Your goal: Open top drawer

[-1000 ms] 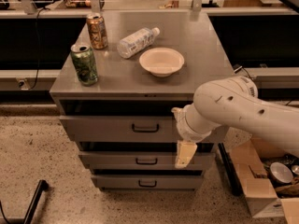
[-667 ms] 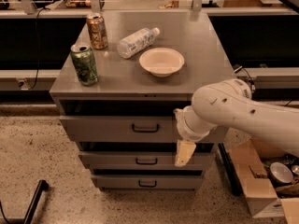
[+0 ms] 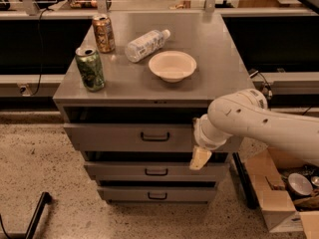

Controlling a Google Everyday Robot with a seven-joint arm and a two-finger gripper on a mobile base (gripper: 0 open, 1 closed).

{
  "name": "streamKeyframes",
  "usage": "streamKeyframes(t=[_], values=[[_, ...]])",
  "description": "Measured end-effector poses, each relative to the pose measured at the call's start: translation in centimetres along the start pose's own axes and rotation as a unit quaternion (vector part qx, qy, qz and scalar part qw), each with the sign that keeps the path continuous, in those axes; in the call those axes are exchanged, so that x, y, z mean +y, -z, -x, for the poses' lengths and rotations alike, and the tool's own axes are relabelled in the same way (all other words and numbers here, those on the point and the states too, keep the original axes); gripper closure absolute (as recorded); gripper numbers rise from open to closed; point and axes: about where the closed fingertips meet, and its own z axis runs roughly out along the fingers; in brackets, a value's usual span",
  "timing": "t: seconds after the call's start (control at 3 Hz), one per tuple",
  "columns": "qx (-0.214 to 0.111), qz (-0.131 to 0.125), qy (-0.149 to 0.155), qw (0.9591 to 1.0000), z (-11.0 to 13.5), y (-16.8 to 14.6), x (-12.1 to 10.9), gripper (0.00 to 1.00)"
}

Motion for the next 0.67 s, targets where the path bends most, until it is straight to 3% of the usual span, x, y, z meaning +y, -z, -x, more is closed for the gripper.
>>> streamKeyframes(t=[0.33,0.67], values=[[0.010,-0.004,0.005,0.9999,0.2,0.5,-0.3,0.12],[0.025,0.006,0.021,0.9994,1.5,3.0,1.0,0.16]])
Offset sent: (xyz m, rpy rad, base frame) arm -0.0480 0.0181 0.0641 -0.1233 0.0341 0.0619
